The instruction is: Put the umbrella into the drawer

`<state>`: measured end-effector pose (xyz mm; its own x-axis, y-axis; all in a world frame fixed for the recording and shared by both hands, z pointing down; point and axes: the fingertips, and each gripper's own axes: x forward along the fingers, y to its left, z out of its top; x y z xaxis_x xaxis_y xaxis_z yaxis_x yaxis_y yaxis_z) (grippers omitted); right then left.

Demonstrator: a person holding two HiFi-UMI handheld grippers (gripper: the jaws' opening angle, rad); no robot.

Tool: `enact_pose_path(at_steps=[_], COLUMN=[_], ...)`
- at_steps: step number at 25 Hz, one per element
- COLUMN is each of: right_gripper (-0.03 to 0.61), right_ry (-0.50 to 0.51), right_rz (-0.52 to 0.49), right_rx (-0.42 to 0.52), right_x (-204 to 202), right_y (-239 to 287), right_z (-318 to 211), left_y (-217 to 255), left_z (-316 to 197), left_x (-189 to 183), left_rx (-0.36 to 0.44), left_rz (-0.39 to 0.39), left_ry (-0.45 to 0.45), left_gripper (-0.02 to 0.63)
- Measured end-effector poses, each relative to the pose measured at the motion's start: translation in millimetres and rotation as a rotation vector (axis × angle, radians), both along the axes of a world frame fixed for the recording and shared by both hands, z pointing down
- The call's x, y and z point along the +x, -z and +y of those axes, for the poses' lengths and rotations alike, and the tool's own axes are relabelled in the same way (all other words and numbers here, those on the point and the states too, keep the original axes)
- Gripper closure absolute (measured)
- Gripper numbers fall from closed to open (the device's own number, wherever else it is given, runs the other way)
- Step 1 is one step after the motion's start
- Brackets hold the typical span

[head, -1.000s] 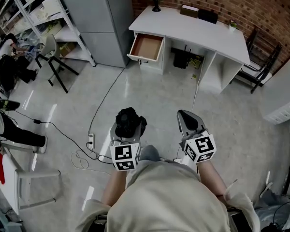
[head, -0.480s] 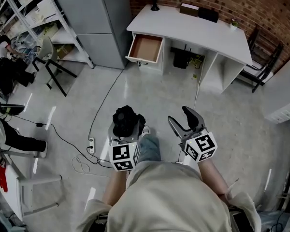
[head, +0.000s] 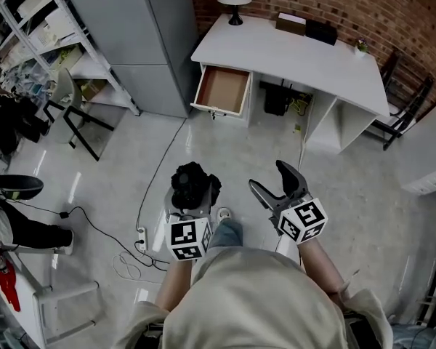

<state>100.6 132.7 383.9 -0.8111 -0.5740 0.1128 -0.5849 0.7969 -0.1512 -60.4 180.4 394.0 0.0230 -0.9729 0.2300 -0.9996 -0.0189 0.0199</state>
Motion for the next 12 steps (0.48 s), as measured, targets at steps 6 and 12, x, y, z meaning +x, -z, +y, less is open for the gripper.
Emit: enact_pose_path(at_steps=[6,12], right_gripper=[0.192,0.187], right_ry=[-0.013,-0.040], right_rz=[-0.008,-0.003], right_rx=[-0.010,-0.005], right_x=[-43,-77], right_y=[9,11], right_z=[-66,-123], left_y=[9,10], left_z=[-67,-127], left_x=[-37,-70], left_rx=[0.000,0.010], left_rz=[0.003,0.019], left_ry=[-0.025,-0.050], left_gripper=[0.360,0.360])
